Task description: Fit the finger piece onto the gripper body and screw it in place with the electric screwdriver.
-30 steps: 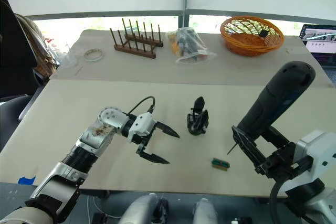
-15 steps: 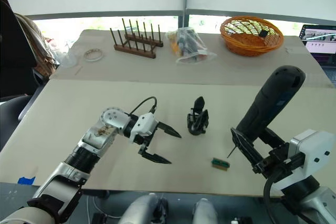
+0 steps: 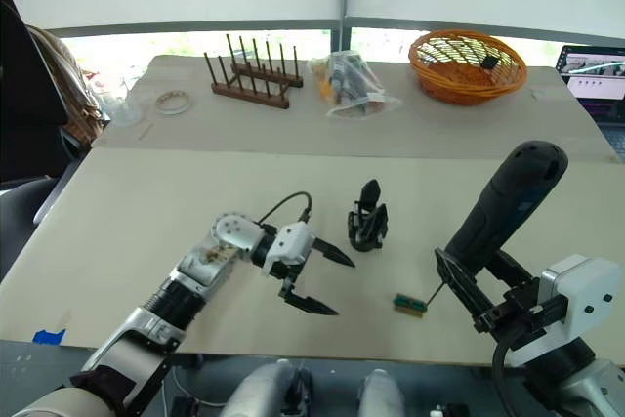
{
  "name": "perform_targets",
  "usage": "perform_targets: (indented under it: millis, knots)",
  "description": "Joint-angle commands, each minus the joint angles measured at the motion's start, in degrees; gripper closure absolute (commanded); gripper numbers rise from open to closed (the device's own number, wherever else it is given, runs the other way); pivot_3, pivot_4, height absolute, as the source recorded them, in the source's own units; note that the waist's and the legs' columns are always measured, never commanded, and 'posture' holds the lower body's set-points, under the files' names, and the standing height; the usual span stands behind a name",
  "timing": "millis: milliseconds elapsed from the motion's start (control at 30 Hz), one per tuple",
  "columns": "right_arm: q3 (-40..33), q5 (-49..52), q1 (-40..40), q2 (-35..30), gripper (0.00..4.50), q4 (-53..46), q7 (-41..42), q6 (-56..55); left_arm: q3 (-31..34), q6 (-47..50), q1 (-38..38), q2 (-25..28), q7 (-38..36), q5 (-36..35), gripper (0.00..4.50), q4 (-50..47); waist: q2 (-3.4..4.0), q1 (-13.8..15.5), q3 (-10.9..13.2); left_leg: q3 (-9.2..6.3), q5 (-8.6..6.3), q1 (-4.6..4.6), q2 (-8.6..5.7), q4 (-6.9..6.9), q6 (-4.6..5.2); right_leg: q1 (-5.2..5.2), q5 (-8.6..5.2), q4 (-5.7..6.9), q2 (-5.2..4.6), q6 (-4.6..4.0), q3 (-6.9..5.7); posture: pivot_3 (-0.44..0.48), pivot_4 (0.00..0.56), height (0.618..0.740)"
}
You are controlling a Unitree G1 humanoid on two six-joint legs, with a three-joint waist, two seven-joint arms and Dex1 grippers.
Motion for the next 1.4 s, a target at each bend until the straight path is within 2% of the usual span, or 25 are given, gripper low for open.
perform_targets:
  millis: [33,567,1400]
  knots:
    - [-2.03,1.0,-0.57,-0.42,2.57,-2.71,-0.01,-1.66,-0.73,-3.0,-0.04,-1.8,1.88,1.56,0.0,2.07,-0.01,0.04,0.0,-0.01,-0.01,0.0,0.0,0.0,0.02,0.0,0.0,0.0,-0.01,0.0,0.0,0.0,0.15,0.74]
    - [0.21,0.74,-3.19,-1.61,2.57,-3.05,-3.39,0.32,0.12,-3.61,-1.19,-3.07,2.7,1.66,0.0,3.01,-0.01,0.02,0.0,0.0,-0.04,-0.02,-0.01,0.0,0.06,-0.01,0.01,-0.01,-0.07,0.02,-0.01,0.0,0.15,0.74]
    - [0.12,-0.94,-0.52,0.18,2.57,-2.83,-1.23,-1.01,0.21,-4.68,-1.49,-3.52,3.31,1.61,0.0,2.97,-0.01,0.02,0.0,0.01,-0.06,-0.02,-0.02,0.01,0.08,-0.01,0.02,-0.02,-0.07,0.03,-0.01,0.0,0.15,0.74]
